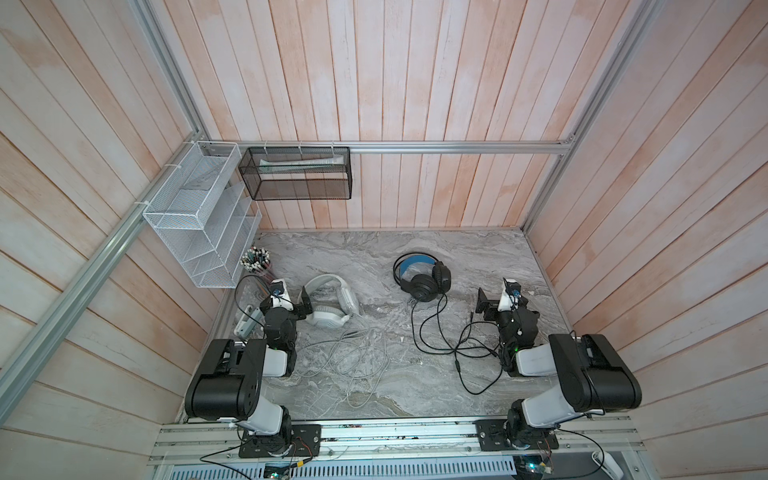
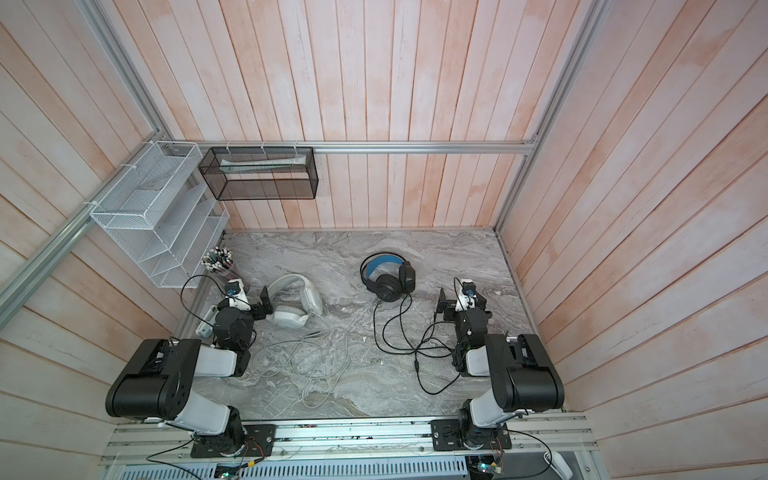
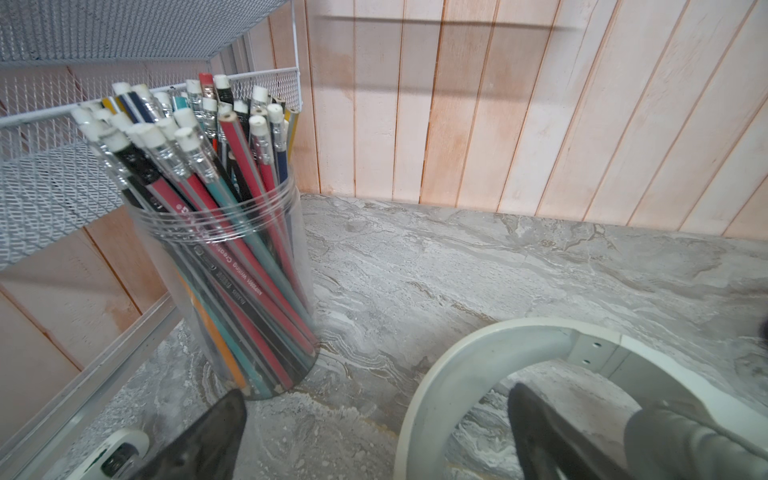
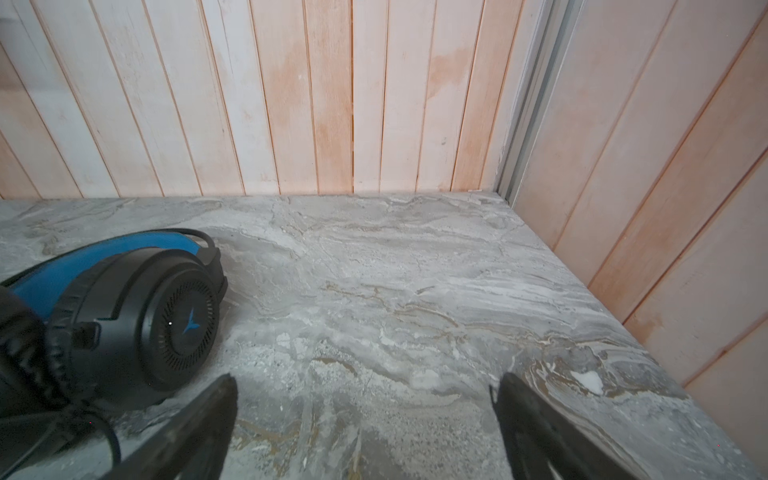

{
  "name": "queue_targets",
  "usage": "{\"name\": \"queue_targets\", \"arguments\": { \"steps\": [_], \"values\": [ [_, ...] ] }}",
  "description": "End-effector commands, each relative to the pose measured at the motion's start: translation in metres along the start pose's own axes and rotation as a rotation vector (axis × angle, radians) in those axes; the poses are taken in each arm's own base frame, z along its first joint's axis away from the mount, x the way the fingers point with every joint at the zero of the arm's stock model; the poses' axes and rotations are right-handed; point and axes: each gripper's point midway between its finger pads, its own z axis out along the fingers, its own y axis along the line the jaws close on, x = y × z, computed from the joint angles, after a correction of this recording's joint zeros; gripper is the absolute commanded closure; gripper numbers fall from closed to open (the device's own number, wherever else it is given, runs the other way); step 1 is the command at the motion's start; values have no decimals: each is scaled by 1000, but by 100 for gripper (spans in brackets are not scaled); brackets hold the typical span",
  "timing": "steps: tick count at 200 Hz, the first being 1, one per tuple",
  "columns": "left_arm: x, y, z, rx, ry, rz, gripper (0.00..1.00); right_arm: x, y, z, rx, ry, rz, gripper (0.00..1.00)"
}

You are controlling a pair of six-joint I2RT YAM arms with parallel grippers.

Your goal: Wrap the headphones

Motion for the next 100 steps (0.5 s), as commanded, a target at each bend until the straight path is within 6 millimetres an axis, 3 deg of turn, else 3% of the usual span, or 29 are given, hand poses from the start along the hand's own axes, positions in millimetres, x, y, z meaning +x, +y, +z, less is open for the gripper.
{"name": "queue_targets", "arguments": {
  "steps": [1,31,50,63,73,79,100],
  "values": [
    [-16,1,1,-11,-38,0,1,-35,0,5,0,-20,-3,2],
    [-55,18,7,-135,51,-97,1,-109,16,-16,-69,-173,96,2],
    [-88,7,4,-70,76,-163,1,-150,8,-30,-40,-261,275,2],
    [-105,6,-2,-69,90,-257,2,-156,-14,-33,70,-241,513,2],
    [-109,7,-6,-83,145,-305,1,-143,-26,-32,153,-164,693,2],
    [-110,4,-8,-72,171,-305,1,-139,-23,-31,145,-131,717,1],
    [-108,-10,-11,9,201,-289,2,-156,10,-33,-73,-150,732,2]
  ]
}}
